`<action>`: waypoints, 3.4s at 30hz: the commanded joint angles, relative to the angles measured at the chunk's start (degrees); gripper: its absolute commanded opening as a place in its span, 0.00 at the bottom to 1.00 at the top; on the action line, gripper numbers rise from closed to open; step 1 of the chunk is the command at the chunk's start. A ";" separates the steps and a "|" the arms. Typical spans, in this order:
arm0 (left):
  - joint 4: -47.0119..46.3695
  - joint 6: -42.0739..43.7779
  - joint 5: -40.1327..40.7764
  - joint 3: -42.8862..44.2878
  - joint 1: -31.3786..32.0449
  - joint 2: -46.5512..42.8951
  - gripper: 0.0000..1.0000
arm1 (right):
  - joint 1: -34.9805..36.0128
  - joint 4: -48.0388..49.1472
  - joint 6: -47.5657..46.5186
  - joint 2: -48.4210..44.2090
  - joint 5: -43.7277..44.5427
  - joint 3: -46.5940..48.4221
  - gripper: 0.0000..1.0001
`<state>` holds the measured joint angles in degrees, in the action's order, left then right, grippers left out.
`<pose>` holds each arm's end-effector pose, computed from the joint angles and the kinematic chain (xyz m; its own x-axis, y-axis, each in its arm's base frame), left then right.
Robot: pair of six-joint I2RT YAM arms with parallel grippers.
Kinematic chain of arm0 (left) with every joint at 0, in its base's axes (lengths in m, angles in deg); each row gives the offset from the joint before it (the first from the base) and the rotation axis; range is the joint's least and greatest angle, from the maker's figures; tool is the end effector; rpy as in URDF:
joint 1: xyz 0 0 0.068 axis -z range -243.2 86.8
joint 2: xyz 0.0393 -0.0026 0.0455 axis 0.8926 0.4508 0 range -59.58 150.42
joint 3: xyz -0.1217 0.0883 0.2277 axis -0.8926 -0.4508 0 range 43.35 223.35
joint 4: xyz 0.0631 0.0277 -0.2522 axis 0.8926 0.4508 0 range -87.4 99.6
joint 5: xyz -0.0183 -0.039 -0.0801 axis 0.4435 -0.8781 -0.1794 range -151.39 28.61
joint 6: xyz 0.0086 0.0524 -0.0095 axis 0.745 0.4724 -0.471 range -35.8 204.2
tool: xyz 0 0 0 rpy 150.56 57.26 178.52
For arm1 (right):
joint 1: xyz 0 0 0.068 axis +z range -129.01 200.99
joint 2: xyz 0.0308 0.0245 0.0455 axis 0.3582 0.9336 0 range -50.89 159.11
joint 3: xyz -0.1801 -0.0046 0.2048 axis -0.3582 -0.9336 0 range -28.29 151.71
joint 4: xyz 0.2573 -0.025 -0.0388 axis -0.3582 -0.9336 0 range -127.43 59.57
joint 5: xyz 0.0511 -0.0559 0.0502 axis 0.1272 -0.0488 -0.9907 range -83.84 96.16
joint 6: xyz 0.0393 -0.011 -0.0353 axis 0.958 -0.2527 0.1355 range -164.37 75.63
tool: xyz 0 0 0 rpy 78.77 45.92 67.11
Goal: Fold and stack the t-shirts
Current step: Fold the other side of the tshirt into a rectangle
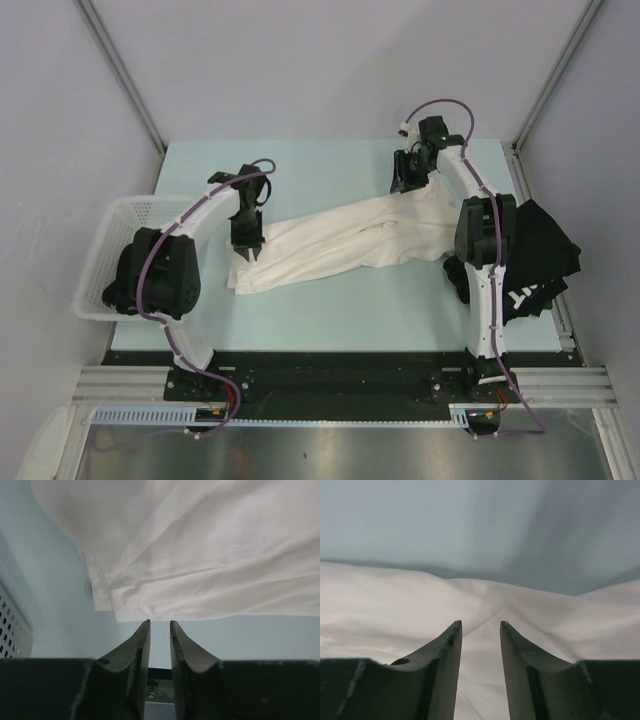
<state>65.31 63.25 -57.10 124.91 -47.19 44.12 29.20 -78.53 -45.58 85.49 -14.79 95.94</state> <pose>0.3294 -0.0918 0.2242 -0.9901 -0.0867 -0.1105 -0.0913 0.9951 0.0376 0.5092 0.0864 0.2095 -0.8526 -0.1429 -0.5026 -0.3270 0.8962 0.2999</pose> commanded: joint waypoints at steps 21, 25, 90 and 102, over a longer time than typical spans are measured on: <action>0.39 0.56 0.80 0.62 0.34 -1.75 0.27 | 1.81 -1.47 -7.05 0.20 10.40 0.14 0.43; 0.65 0.82 0.98 0.79 0.34 -1.83 0.27 | 2.34 -1.48 -7.40 0.64 10.93 -0.47 0.43; -1.28 5.04 -2.54 4.75 0.34 0.63 0.27 | 7.17 -9.82 5.51 -16.32 15.85 -14.71 0.00; -1.46 6.45 -3.33 4.75 0.34 0.28 0.27 | 10.25 -9.73 12.72 -23.96 17.61 -24.99 0.00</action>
<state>64.35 68.03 -59.24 127.40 -47.19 44.99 38.51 -87.82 -36.18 66.12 1.86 72.92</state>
